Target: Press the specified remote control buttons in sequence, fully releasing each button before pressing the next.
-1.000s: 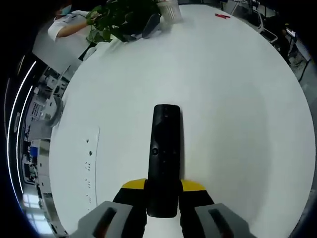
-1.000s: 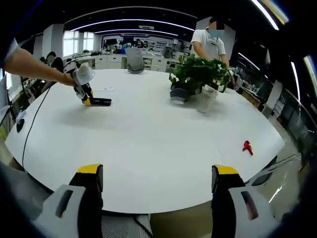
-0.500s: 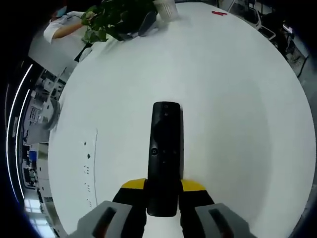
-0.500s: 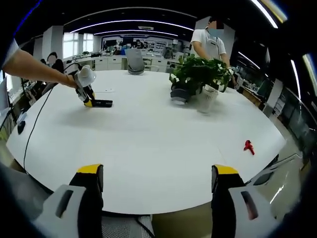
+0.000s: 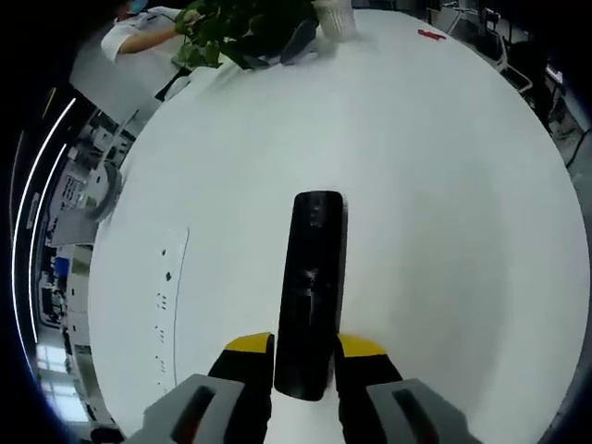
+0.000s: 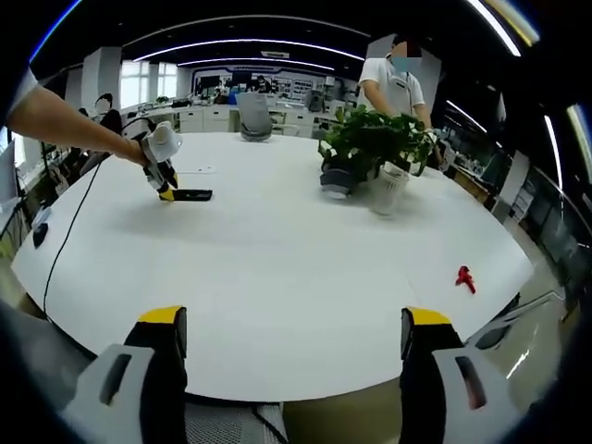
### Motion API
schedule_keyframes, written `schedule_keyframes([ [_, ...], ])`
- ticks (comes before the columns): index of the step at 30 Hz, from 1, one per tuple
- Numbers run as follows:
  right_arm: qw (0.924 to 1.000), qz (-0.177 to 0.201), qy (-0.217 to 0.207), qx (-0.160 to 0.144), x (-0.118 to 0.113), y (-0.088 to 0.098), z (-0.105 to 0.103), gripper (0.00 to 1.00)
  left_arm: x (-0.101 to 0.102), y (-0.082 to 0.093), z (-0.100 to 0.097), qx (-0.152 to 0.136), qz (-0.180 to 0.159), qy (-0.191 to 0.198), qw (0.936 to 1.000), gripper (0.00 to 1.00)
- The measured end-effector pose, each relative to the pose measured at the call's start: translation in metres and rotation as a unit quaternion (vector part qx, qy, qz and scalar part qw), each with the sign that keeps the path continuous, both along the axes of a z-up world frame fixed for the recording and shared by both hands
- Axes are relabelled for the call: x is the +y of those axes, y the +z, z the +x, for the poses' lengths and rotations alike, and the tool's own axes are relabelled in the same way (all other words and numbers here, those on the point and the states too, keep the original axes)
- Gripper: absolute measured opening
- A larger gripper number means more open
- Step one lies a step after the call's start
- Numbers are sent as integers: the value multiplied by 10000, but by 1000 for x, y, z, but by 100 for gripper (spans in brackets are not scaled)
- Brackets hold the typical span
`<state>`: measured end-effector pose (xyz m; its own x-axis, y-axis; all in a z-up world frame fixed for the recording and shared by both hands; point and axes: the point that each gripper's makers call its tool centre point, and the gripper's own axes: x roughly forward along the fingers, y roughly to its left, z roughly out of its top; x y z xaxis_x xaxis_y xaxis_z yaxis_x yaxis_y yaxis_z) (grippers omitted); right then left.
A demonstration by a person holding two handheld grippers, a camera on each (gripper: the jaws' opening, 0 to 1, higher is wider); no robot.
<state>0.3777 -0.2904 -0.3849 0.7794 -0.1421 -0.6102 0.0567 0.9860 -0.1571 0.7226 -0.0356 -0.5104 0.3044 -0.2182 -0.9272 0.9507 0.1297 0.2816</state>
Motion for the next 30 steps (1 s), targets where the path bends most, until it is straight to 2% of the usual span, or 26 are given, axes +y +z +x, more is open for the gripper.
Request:
schedule_keyframes([
  [2, 10000, -24, 3, -38, 0, 1, 0, 100, 0, 1, 3, -96, 88, 68, 9999, 28],
  [3, 10000, -3, -13, -57, -1, 2, 0, 100, 1, 2, 6, -153, 110, 237, 9995, 30],
  [6, 9999, 44, -63, -68, -2, 2, 0, 100, 4, 4, 10, -245, 8, 431, 9988, 37],
  [8, 10000, 16, -29, -55, -1, 1, 0, 100, 8, 7, 16, -366, -139, 747, 9964, 44],
  [10, 9999, 23, -66, -101, -3, 3, 1, 100, 13, 7, 19, -361, -153, 946, 9947, 49],
  [14, 9998, -102, -117, -129, -7, 4, 1, 100, 21, 10, 20, -417, -251, 1147, 9922, 62],
  [18, 9999, -123, -23, -28, -4, 0, 1, 100, 30, 15, 16, -502, -328, 1212, 9908, 69],
  [22, 9999, -97, -3, -67, -3, 1, 1, 100, 33, 27, 15, -587, -587, 1339, 9875, 75],
  [25, 9999, -151, 6, -46, -3, 1, 1, 100, 35, 33, 12, -489, -740, 1507, 9846, 84],
  [30, 9998, -200, 13, -82, -3, 3, 1, 100, 39, 45, 7, -527, -1035, 1684, 9788, 94],
])
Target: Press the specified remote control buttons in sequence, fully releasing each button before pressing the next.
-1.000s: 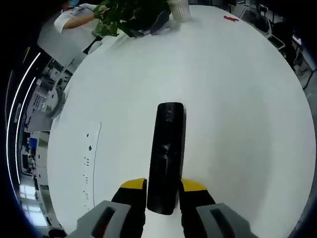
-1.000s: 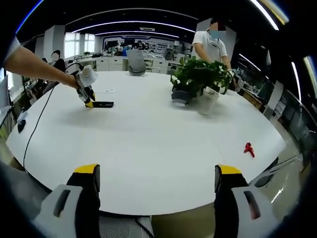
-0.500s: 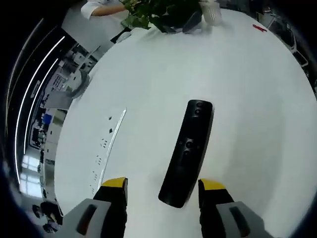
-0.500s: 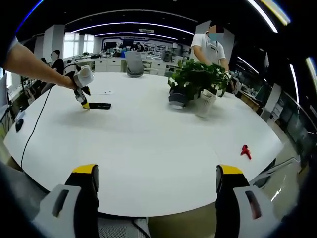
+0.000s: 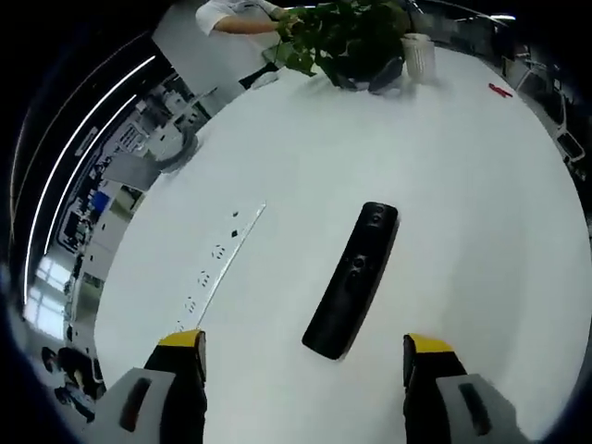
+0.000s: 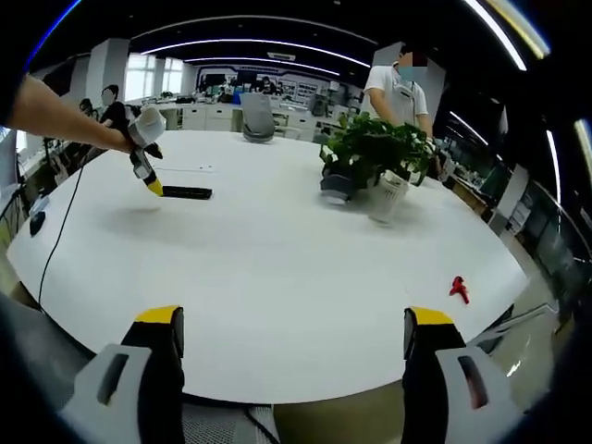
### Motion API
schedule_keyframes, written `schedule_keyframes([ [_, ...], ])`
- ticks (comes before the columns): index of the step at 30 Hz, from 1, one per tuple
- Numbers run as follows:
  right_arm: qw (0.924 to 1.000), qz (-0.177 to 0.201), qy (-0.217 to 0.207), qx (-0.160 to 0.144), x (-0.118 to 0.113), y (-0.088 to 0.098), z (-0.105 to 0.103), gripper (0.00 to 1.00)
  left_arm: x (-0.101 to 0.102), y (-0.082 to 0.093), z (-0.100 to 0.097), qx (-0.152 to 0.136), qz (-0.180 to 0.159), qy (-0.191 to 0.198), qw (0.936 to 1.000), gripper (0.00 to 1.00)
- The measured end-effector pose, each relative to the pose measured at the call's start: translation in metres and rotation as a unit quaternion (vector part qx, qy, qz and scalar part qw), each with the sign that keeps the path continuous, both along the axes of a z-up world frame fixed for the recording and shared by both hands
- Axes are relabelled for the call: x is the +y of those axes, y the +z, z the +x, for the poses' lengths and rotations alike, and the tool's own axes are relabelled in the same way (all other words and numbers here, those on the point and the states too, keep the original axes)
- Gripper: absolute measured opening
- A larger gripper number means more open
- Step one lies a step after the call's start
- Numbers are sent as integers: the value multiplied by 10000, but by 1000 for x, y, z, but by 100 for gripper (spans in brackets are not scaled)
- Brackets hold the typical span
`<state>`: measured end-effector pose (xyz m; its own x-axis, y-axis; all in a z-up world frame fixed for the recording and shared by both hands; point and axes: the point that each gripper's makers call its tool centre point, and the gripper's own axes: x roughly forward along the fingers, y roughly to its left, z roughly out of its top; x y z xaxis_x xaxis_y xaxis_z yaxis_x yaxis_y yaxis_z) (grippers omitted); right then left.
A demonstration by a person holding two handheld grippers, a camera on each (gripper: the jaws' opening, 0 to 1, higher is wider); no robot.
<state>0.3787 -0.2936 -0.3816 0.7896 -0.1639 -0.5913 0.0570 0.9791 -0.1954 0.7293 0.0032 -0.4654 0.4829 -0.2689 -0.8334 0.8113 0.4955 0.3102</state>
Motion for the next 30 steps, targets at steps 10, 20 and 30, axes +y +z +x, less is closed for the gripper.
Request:
schedule_keyframes([
  [10, 9999, 112, -14, -77, 1, 2, 1, 100, -3, 42, -13, -278, -898, 371, 9949, 100],
  [20, 9999, 83, -24, -74, 1, 2, 1, 100, 9, 75, -28, -496, -1560, 885, 9825, 100],
  [30, 9996, 103, 4, -254, 2, 10, 1, 100, 31, 114, -74, -1021, -1990, 1263, 9664, 100],
])
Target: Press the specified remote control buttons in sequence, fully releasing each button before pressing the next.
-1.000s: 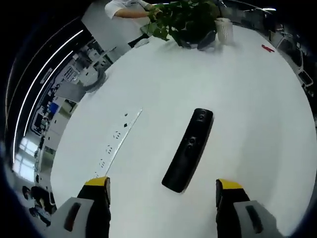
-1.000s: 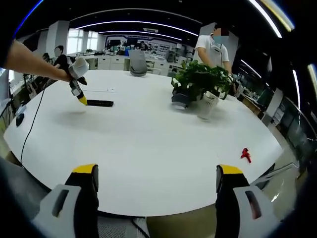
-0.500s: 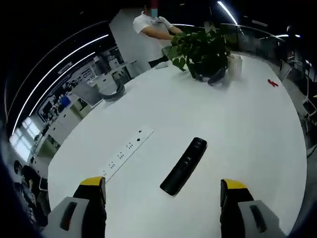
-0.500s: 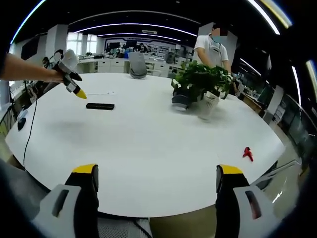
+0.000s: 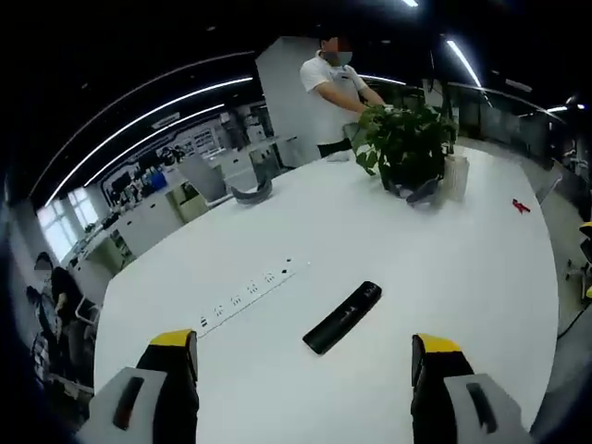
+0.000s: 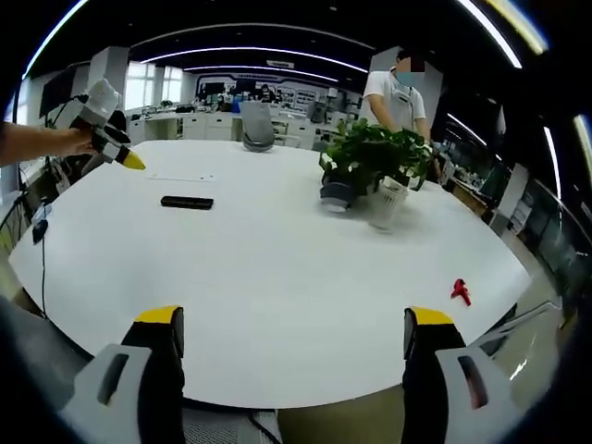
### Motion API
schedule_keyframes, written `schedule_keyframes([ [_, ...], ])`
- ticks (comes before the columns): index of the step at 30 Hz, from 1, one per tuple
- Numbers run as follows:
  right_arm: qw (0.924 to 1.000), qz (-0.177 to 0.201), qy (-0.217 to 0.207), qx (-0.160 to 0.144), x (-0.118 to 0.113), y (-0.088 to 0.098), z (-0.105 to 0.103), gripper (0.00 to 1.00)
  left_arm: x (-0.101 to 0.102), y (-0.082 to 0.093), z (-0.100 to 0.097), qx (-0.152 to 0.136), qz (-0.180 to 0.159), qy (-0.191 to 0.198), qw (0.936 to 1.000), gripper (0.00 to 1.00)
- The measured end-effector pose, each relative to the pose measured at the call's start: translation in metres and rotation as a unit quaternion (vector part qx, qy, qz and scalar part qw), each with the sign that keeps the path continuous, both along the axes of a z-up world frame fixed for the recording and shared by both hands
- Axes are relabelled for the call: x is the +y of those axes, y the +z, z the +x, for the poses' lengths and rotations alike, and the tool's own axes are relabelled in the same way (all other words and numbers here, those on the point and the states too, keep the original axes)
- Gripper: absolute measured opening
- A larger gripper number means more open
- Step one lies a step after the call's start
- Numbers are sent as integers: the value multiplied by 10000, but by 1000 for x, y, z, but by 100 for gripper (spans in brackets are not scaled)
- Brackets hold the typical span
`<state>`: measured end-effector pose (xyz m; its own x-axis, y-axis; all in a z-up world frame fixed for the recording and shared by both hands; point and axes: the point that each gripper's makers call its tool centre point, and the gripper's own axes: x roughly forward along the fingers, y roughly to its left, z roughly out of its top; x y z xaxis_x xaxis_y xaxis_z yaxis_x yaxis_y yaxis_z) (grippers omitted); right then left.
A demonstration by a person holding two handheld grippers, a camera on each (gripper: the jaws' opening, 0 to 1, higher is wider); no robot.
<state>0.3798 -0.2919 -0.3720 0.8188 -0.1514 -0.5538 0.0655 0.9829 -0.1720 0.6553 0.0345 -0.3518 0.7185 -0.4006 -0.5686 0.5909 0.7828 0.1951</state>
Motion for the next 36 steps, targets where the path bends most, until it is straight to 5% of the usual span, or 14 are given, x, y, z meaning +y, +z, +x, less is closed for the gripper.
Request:
schedule_keyframes([
  [10, 9999, 49, 22, -137, 2, 6, 0, 100, 2, 33, -63, -222, -1004, 340, 9941, 100],
  [22, 9994, 134, -66, -298, -1, 11, 0, 100, 24, 55, -141, -476, -1697, 836, 9808, 100],
  [36, 9996, 63, 38, -277, 1, 11, 0, 100, 57, 30, -228, -714, -1449, 1277, 9786, 100],
])
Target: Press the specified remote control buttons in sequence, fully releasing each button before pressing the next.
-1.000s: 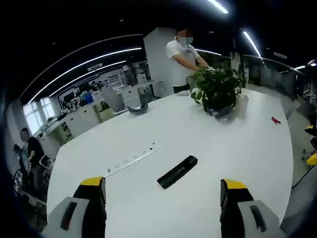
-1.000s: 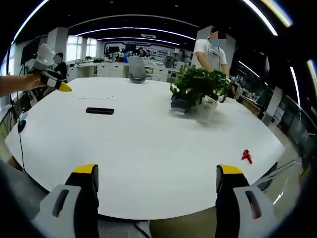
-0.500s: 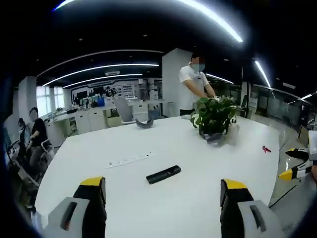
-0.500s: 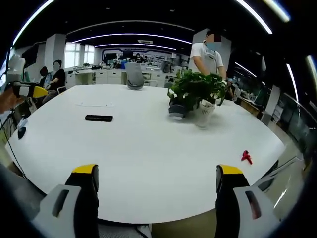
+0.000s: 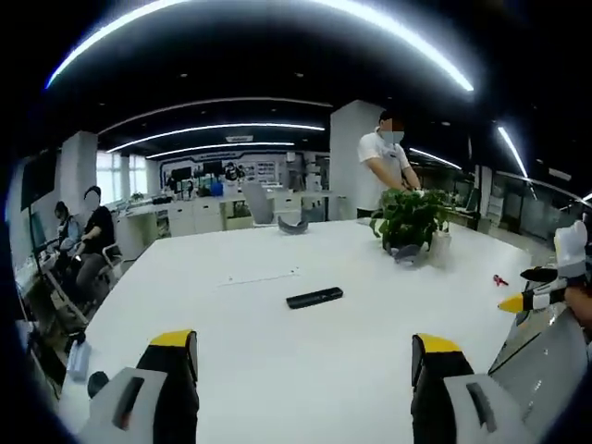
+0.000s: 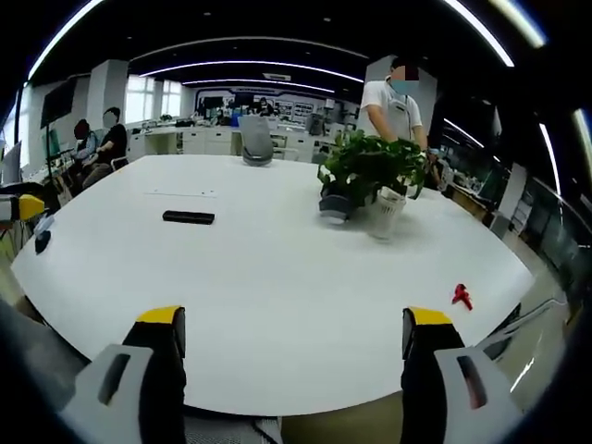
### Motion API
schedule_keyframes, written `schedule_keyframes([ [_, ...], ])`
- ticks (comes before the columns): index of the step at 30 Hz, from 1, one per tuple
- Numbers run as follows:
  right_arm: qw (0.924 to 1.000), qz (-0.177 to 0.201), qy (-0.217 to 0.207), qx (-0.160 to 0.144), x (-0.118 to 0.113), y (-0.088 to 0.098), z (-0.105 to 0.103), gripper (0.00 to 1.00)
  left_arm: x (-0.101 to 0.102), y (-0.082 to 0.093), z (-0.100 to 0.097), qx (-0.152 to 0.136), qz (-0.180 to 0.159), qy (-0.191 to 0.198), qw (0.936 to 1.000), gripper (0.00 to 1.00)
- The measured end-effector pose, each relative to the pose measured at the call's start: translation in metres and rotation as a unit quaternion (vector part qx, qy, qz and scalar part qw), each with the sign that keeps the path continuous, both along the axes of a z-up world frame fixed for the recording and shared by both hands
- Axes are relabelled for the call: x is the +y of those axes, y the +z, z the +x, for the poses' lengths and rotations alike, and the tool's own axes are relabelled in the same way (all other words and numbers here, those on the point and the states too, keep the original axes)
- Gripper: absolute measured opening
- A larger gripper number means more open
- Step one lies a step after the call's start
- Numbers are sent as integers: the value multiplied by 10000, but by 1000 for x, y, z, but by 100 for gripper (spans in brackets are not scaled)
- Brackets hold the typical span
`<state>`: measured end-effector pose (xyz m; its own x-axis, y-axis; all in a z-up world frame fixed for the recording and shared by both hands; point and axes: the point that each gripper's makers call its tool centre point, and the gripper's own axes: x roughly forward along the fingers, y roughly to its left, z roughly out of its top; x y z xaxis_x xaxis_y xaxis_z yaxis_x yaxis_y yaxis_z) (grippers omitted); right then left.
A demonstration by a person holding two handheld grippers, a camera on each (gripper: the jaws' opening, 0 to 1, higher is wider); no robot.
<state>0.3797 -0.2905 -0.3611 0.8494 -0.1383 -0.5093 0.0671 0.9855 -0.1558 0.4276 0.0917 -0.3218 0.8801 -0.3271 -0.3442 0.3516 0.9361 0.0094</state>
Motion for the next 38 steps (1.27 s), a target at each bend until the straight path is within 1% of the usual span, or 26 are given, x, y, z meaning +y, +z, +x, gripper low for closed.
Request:
schedule_keyframes([
  [2, 10000, 4, 2, -1, 0, 0, 0, 100, 2, -3, -7, 2, -39, 56, 10000, 100],
  [3, 10000, 5, 4, 5, 0, 0, 0, 100, 5, -6, -10, 56, -72, 115, 9999, 100],
  [6, 10000, -9, 5, 25, 0, -1, 0, 100, 13, -14, -16, 18, -39, 225, 9997, 100],
  [7, 10000, -6, 15, 6, 0, 0, 0, 100, 17, -19, -18, 77, -55, 272, 9996, 100],
  [10, 9998, 48, 154, -89, 5, 4, 1, 100, 26, -23, -20, 116, -106, 407, 9990, 100],
  [11, 9997, 67, 199, -142, 7, 6, 2, 100, 28, -24, -21, 176, -139, 477, 9986, 100],
  [12, 9995, 49, 235, -210, 8, 8, 2, 100, 27, -24, -23, 259, -272, 519, 9979, 100],
  [14, 9995, -35, 243, -195, 8, 8, 2, 100, 25, -21, -24, 235, -420, 624, 9969, 100],
  [17, 9995, -60, 261, -142, 8, 6, 2, 99, 20, -24, -28, 241, -290, 630, 9973, 100],
  [19, 9995, -71, 262, -138, 8, 5, 2, 98, 17, -28, -26, 186, -68, 448, 9988, 100],
  [20, 9995, -74, 262, -138, 8, 6, 1, 97, 18, -30, -26, 215, 122, 390, 9989, 100],
  [22, 9996, -66, 246, -114, 7, 5, 1, 96, 19, -28, -27, 110, 242, 397, 9989, 100],
  [25, 9997, -45, 191, -110, 5, 5, -1, 93, 21, -24, -26, -6, 179, 411, 9990, 100],
  [27, 9996, -8, 113, -263, 2, 11, -1, 92, 25, -25, -26, 7, 148, 482, 9987, 100],
  [28, 9996, 50, 75, -277, 1, 11, -1, 91, 26, -25, -26, 22, 131, 505, 9986, 100],
  [31, 9997, 44, 100, -197, 3, 8, -1, 90, 31, -30, -26, 164, 13, 615, 9980, 100],
  [33, 9998, 23, 140, -162, 4, 7, -1, 89, 31, -30, -26, 181, -26, 626, 9979, 100],
  [36, 9998, 29, 144, -113, 4, 6, -2, 89, 35, -36, -26, 356, -155, 692, 9968, 100],
  [38, 9998, 80, 163, -101, 5, 5, -2, 88, 36, -36, -26, 339, -238, 724, 9965, 100],
])
